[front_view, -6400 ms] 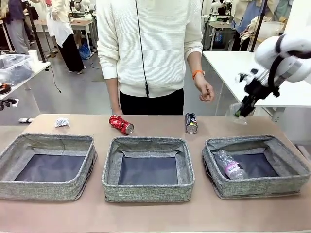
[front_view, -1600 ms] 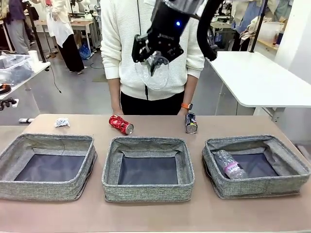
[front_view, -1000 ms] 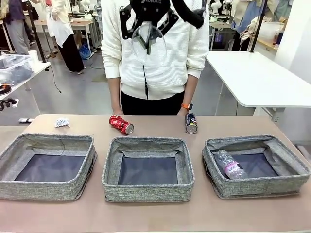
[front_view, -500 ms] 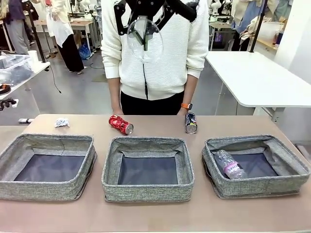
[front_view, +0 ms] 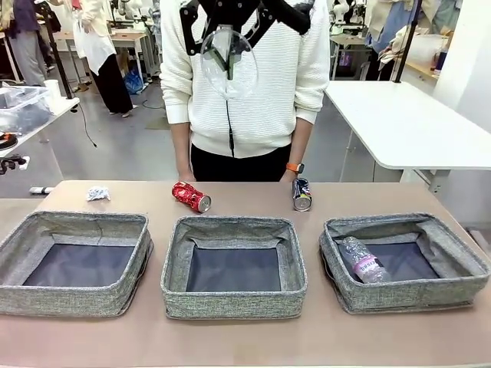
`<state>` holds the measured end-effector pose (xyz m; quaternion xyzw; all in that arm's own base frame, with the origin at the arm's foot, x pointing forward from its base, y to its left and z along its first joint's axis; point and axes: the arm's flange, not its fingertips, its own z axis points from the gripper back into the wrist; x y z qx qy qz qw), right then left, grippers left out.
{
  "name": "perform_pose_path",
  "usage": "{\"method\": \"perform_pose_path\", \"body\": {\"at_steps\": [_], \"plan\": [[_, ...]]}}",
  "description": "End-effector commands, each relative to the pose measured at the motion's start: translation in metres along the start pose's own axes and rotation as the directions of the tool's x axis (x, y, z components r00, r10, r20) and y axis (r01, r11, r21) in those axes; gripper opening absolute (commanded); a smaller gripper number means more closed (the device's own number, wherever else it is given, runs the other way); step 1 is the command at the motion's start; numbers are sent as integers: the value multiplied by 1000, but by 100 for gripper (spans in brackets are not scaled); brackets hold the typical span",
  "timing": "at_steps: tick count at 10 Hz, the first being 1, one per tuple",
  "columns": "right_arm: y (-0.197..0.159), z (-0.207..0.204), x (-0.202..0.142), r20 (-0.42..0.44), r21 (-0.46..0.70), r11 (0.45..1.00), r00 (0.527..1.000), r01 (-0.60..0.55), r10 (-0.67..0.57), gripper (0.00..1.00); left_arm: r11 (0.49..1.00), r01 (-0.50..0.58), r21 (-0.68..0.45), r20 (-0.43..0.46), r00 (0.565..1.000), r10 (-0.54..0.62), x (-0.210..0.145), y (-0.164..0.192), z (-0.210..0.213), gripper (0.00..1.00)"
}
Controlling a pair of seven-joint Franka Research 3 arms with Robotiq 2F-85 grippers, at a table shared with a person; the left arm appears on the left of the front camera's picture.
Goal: Sort the waste into the appropriate baskets.
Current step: Pick up the waste item pointed out by the person, then place the picked waste into the Fabric basket indicated by the person.
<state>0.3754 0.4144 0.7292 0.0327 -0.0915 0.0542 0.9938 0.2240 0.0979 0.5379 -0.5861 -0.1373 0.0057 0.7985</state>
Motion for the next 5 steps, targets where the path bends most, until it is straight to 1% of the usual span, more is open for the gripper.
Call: {"method": "perform_pose_path", "body": {"at_steps": [1,5], "plan": [[-5,-1,-2,9,15,1000,1000,-12,12,4,1000,21,-19,3,1000,-21,0,-2,0,100],[-5,-1,-2,9,15,1000,1000,-12,12,4,1000,21,-19,3,1000,-21,0,-2,0,100]]}}
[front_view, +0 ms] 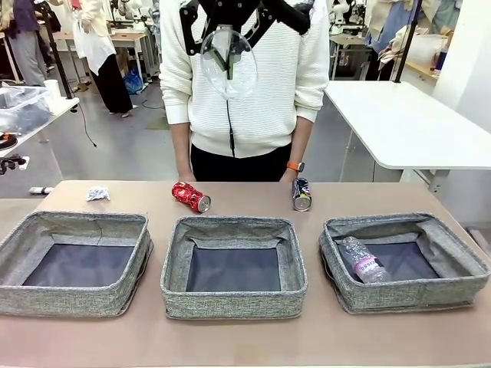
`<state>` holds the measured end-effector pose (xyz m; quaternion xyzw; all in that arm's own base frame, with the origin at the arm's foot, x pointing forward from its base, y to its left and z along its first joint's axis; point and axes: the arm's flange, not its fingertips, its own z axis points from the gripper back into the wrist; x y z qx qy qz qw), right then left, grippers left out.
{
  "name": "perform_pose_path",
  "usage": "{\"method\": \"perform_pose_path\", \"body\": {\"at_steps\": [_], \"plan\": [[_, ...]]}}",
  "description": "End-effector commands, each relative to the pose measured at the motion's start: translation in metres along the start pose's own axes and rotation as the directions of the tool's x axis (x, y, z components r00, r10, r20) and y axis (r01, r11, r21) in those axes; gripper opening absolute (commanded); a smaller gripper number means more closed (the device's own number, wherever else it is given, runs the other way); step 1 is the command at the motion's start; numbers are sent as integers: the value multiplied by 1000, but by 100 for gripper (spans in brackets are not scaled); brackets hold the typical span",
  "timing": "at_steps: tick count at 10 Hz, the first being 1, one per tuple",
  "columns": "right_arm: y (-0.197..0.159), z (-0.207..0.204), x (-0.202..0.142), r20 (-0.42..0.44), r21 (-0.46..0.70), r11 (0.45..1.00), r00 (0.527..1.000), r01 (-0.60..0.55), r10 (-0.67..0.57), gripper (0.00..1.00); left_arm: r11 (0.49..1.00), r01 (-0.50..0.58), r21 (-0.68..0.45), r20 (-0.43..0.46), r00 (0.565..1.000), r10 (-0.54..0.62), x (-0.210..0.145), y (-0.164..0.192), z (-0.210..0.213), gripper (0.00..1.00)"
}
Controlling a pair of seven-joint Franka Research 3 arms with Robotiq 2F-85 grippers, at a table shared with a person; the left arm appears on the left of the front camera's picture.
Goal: Sort the waste into the appropriate baskets.
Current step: Place the picked waste into the Fabric basket indicated by the person.
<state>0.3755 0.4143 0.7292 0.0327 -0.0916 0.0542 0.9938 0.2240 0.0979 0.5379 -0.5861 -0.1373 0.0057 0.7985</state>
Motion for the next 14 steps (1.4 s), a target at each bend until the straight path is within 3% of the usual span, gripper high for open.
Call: {"method": "perform_pose_path", "body": {"at_steps": [1,14], "plan": [[-5,-1,-2,8,15,1000,1000,-12,12,4,1000,21,-19,3,1000,-21,0,-2,0,100],[0,0,0,0,0,1000,1000,0,0,4,1000,21,-19,3,1000,-21,0,-2,0,100]]}}
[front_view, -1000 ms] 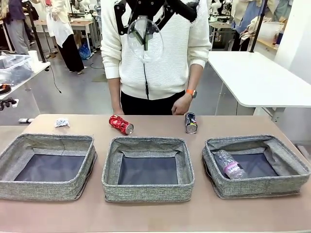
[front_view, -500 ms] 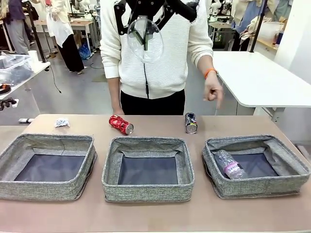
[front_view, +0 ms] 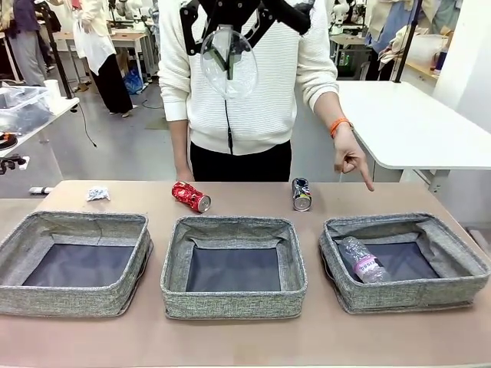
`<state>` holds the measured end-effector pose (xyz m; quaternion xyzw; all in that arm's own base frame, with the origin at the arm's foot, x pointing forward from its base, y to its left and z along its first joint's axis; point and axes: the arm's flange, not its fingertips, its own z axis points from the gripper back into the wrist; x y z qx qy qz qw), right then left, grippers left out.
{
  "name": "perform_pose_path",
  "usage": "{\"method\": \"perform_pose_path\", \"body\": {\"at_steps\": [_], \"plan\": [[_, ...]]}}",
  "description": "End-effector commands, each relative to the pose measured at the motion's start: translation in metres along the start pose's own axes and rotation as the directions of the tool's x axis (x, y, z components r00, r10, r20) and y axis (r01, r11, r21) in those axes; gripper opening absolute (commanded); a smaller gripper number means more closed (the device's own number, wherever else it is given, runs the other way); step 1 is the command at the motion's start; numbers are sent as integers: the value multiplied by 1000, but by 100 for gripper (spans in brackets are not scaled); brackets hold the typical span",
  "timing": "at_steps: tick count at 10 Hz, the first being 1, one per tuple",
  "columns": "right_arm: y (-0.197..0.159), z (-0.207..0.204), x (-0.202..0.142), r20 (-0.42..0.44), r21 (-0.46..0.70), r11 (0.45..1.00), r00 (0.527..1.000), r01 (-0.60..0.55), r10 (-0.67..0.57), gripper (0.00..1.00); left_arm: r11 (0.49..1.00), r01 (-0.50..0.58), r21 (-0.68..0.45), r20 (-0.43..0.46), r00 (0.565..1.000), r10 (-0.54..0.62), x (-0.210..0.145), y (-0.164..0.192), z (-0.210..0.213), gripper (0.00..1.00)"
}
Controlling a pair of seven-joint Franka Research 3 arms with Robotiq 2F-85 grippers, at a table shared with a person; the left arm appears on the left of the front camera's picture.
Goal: Sort the waste into the appropriate baskets.
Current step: Place the picked waste into the Fabric basket indicated by the person.
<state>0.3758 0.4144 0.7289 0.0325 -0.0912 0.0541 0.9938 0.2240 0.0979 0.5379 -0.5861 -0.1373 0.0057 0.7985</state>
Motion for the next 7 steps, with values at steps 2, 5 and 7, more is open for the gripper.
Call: {"method": "perform_pose_path", "body": {"at_steps": [2,5,7], "plan": [[-4,-4,-1,-35,-20,999,999,-34,33,4,1000,21,-19,3,1000,-21,0,-2,0,100],[-70,-21,-29,-101,20,992,987,-126,128,4,1000,21,-19,3,1000,-21,0,-2,0,100],[-149,-43,-66,-159,18,995,983,-94,96,4,1000,21,-19,3,1000,-21,0,-2,0,100]]}}
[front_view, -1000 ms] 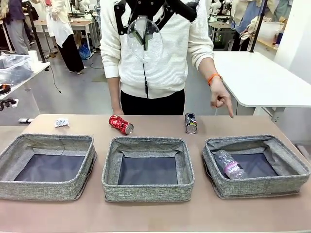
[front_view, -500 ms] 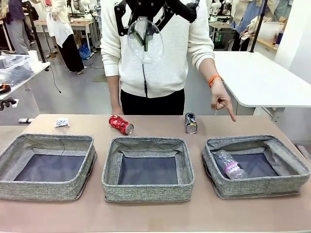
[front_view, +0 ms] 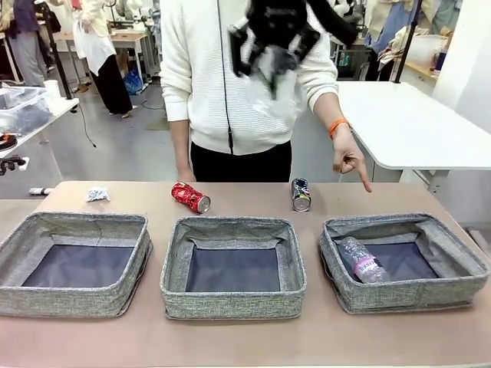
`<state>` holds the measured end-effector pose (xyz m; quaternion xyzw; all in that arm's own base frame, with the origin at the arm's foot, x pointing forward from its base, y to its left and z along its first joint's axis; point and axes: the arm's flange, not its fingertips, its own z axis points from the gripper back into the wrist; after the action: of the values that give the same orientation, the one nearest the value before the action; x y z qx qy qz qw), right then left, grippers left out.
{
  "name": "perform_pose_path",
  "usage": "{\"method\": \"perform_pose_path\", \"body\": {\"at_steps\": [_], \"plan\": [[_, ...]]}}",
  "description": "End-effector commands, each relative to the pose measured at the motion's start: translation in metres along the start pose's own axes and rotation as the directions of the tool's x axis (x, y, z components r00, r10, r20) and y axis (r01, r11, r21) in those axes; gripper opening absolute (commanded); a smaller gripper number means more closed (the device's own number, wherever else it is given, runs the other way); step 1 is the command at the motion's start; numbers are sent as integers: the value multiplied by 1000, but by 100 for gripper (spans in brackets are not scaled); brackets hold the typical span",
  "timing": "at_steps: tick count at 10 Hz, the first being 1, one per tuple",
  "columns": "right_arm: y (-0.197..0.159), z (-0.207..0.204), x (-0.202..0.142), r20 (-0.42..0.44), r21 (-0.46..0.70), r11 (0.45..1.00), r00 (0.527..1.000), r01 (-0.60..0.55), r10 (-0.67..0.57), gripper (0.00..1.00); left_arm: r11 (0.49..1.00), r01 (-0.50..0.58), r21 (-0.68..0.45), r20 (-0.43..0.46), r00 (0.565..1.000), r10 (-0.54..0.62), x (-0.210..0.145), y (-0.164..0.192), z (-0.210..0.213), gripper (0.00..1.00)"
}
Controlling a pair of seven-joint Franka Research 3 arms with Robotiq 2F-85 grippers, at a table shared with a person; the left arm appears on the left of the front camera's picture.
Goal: Sort the waste into the appropriate baskets.
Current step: Place the picked waste into the Fabric basket indicated by the person.
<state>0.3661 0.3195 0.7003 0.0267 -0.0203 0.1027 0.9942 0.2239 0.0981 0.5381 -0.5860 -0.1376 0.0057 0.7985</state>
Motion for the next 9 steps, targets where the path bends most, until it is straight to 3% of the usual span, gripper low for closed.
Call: {"method": "perform_pose_path", "body": {"at_steps": [1,2,5,6,9], "plan": [[-88,-44,-60,-73,3,993,991,116,-116,4,1000,21,-19,2,1000,-21,0,-2,0,100],[-122,-55,-74,-61,80,985,987,156,-151,4,1000,21,-19,2,1000,-21,0,-2,0,100],[-221,-111,-90,85,187,944,953,271,-290,4,1000,21,-19,2,1000,-21,0,-2,0,100],[-252,-137,-90,77,135,870,870,475,-487,4,1000,21,-19,2,1000,-21,0,-2,0,100],[-294,-201,-93,89,248,750,757,613,-648,4,1000,21,-19,2,1000,-21,0,-2,0,100]]}}
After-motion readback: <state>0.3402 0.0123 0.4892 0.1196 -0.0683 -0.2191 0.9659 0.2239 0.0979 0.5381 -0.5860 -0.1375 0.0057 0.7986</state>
